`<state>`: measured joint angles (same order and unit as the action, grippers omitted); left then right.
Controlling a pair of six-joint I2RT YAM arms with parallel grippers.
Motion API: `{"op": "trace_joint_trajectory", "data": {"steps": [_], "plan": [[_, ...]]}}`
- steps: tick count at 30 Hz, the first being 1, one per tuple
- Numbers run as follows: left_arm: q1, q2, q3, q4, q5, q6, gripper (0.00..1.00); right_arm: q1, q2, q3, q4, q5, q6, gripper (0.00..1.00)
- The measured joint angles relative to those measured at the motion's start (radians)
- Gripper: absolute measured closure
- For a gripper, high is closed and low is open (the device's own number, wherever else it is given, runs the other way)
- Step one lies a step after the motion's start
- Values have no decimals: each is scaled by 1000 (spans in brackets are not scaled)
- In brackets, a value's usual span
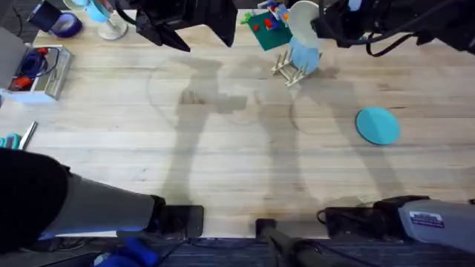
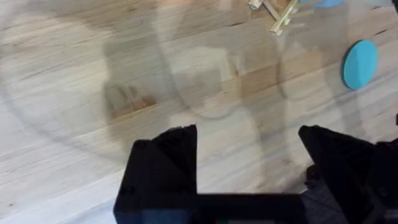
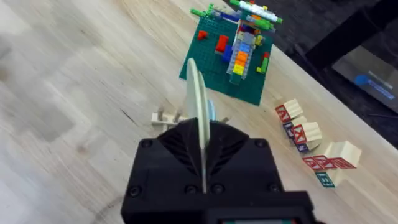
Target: Pick up the plates from the table one by one and place each into a slot on the dish rack.
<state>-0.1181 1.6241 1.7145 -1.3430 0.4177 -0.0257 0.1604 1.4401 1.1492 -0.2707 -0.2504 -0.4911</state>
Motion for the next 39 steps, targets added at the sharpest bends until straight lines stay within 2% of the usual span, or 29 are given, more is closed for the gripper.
{"op": "trace_joint_trajectory", "data": {"steps": [10, 17, 30, 39], "plan": [[0, 0, 0, 0, 0, 0, 7, 0, 8, 0, -8, 61, 79, 968], [0, 0, 0, 0, 0, 0, 7, 0, 78, 0, -24, 82, 105, 968], [0, 0, 0, 0, 0, 0, 7, 0, 86, 0, -32, 81, 114, 968], [0, 0, 0, 0, 0, 0, 7, 0, 89, 0, -33, 40, 114, 968]]}}
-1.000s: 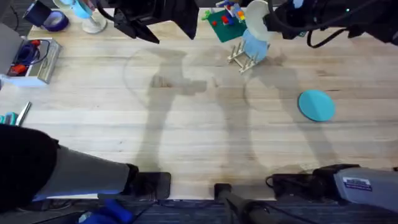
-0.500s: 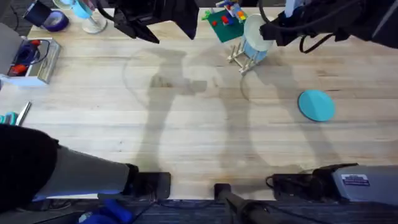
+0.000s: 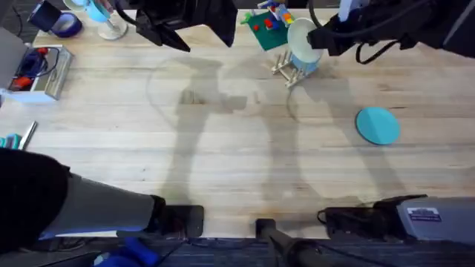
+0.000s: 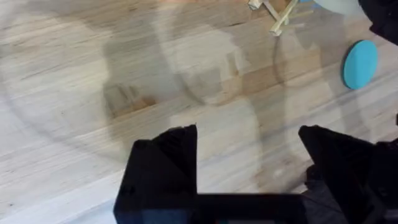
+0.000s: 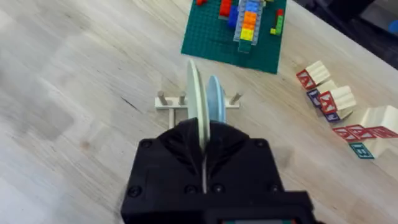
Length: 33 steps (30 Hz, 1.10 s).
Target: Pick up the plates from the table one by one and place each into a slot on the dish rack.
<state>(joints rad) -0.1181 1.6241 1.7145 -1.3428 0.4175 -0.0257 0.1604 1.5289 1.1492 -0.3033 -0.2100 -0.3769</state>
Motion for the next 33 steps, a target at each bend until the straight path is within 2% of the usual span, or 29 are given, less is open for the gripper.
{"op": "trace_joint_trajectory", "data": {"steps": [20, 27, 33], "plan": [[0, 0, 0, 0, 0, 0, 7, 0, 142, 0, 27, -3, -2, 968], [0, 0, 0, 0, 0, 0, 7, 0, 144, 0, 30, -3, -2, 965], [0, 0, 0, 0, 0, 0, 7, 0, 144, 0, 32, -4, -1, 853]]}}
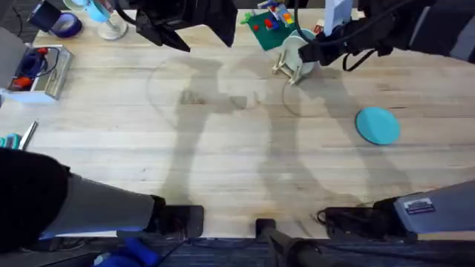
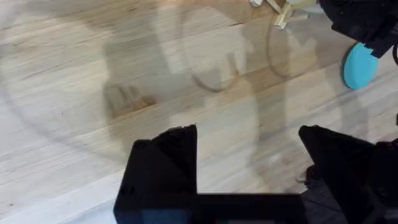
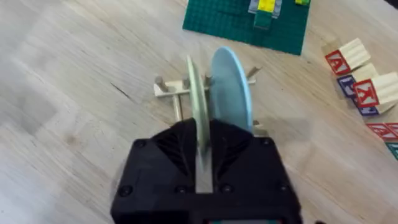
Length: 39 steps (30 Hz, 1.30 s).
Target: Pick up the plates from the table one by one and place each into a slot on the dish rack.
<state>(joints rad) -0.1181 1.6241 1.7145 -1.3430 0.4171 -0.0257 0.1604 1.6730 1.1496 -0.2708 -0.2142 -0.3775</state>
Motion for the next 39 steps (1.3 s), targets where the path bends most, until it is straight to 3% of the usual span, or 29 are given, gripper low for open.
{"op": "trace_joint_trajectory", "data": {"steps": [11, 26, 29, 30, 34, 39], "plan": [[0, 0, 0, 0, 0, 0, 7, 0, -27, 0, 6, 0, 0, 787], [0, 0, 0, 0, 0, 0, 7, 0, -262, 0, -3, 0, 0, 695], [0, 0, 0, 0, 0, 0, 7, 0, -327, 0, -30, 0, 2, 625], [0, 0, 0, 0, 0, 0, 7, 0, -353, 0, -46, 0, 3, 549], [0, 0, 0, 0, 0, 0, 7, 0, -440, 0, -128, 0, 0, 48], [0, 0, 0, 0, 0, 0, 7, 0, -553, 0, -305, 1, 23, 6]]}}
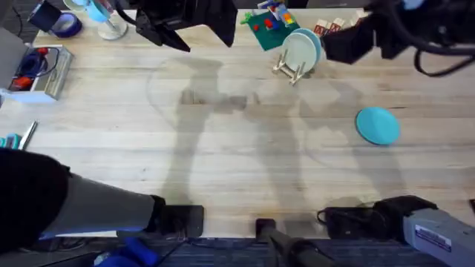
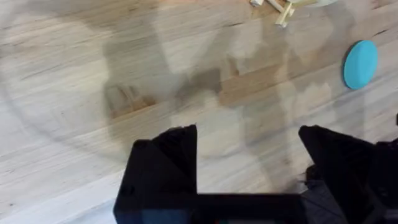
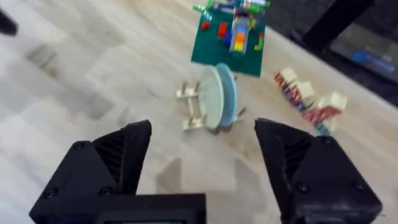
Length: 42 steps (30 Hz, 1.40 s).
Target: Pick up the plates from the table one by one and place each into a slot on the dish rack.
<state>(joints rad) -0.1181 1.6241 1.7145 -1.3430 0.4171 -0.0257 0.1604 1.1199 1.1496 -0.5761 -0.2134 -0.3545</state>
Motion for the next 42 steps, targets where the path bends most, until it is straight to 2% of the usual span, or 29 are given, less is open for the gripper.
{"op": "trace_joint_trajectory", "data": {"steps": [4, 10, 14, 17, 19, 20, 25, 30, 32, 36, 42], "plan": [[0, 0, 0, 0, 0, 0, 7, 0, -74, 0, -98, 44, 81, 6], [0, 0, 0, 0, 1, 0, 7, 0, -207, 0, -229, 186, 228, 5], [-3, 0, 0, 4, 1, 2, 6, 0, -311, 0, -314, 280, 382, 5], [-26, 0, 0, 30, 2, 12, 5, -14, -381, 0, -398, 327, 511, 5], [-59, 0, 0, 56, 2, 16, 5, -24, -413, 0, -441, 345, 566, 5], [-136, 0, 0, 124, 2, 19, 6, -28, -437, 5, -518, 359, 616, 5], [-281, 0, 0, 261, 5, 23, 6, -28, -437, 58, -655, 371, 680, 5], [-408, 5, 0, 364, 21, 19, 8, -28, -437, 151, -697, 375, 710, 5], [-447, 21, 0, 400, 53, 13, 7, -28, -437, 196, -698, 375, 715, 5], [-490, 79, 0, 447, 126, -7, 7, -28, -438, 273, -708, 377, 718, 5], [-555, 174, 0, 505, 227, -20, 7, -28, -438, 319, -711, 379, 717, 5]]}}
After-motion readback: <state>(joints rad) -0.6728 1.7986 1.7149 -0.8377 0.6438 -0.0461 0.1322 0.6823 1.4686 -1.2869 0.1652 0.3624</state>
